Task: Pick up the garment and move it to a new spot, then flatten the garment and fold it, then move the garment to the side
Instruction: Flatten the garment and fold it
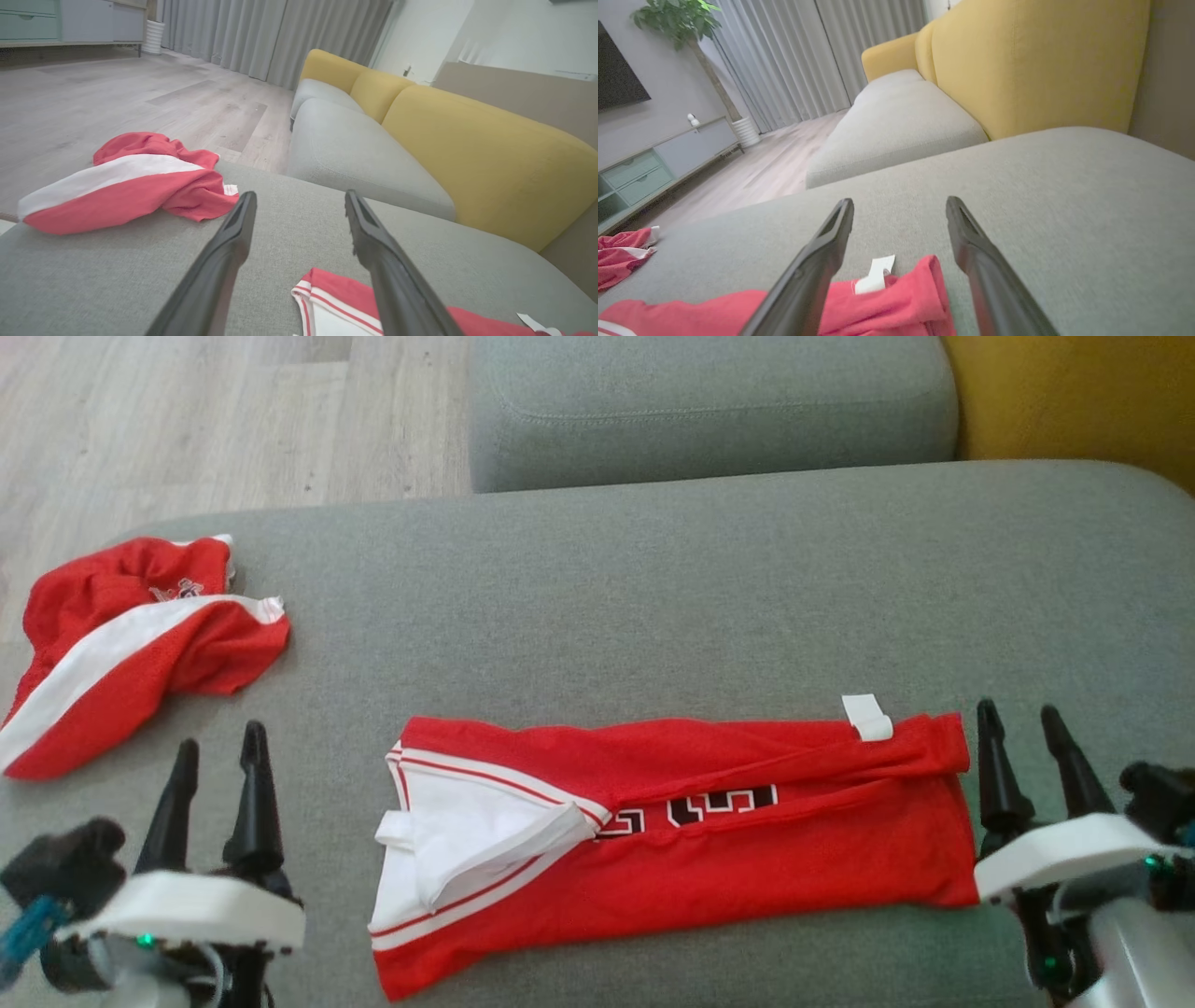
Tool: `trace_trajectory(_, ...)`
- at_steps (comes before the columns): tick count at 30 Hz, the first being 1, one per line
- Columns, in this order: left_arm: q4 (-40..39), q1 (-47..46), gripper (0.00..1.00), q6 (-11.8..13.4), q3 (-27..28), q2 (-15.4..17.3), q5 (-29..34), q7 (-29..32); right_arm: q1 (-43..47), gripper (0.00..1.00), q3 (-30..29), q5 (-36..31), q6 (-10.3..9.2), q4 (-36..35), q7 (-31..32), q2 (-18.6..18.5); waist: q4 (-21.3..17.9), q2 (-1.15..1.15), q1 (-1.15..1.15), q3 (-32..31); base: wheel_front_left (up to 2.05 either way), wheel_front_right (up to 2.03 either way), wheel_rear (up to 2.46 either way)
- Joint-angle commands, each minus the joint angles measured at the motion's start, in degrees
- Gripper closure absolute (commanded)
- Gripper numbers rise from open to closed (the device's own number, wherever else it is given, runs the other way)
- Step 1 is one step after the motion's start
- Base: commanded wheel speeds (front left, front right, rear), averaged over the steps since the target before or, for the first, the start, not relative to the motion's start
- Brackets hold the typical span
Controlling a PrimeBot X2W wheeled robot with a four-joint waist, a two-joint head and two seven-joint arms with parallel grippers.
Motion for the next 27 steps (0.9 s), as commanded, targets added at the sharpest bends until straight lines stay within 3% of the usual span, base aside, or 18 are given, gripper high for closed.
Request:
trace_trajectory(1, -2.3, -2.2, 0.00, -2.0, 5.2, -1.3, 2.1, -0.7, -0.7, 0.00, -0.2, -1.4, -0.04, -2.7, 1.1, 0.4, 0.1, 0.00, 0.00, 0.3, 0.00, 0.00, 0.00)
trace_trajectory(7, -0.3, -0.3, 0.00, -7.4, 8.8, -6.4, 6.8, -0.7, -1.0, 0.00, -1.6, -3.8, -0.04, -3.9, 6.3, 2.0, 0.3, 0.00, 0.00, 1.0, 0.00, 0.00, 0.00)
trace_trajectory(12, 1.5, -1.3, 0.00, -10.0, 9.9, -8.9, 8.5, -0.7, -4.8, 0.00, -5.9, -6.5, -0.04, 0.9, 16.2, 3.3, 0.6, 0.00, 0.00, 1.8, 0.00, 0.00, 0.00)
trace_trajectory(27, 5.9, -4.0, 0.00, -13.4, 10.1, -11.4, 10.8, -0.7, -15.9, 0.00, -13.3, -13.7, -0.04, 16.2, 36.5, 4.6, 4.1, 0.00, 0.00, 4.5, 0.00, 0.00, 0.00)
